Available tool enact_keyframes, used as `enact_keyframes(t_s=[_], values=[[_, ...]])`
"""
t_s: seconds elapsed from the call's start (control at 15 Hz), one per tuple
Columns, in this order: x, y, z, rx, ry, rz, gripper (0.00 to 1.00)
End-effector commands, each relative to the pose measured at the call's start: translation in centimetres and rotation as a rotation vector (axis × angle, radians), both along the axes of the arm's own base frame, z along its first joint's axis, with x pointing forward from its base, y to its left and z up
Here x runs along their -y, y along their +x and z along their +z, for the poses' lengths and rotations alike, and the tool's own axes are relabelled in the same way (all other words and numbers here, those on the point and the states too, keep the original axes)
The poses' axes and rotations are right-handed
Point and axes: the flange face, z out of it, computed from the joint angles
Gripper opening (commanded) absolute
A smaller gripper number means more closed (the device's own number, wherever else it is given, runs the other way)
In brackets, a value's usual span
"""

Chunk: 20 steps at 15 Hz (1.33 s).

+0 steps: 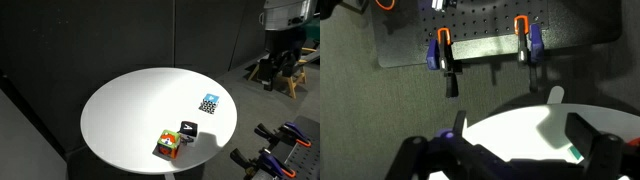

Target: Move the box in the middle to the right

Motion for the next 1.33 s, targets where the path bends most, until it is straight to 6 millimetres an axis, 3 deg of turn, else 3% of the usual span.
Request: enact_keyframes(t_s=[0.0, 0.53, 1.27], values=[[0.0, 0.0, 0.1, -0.001, 0.000, 0.000, 1.00], [0.0, 0.0, 0.1, -0.001, 0.000, 0.000, 1.00], [-2.3, 5.1, -0.5, 0.167, 0.184, 0.048, 1.00]])
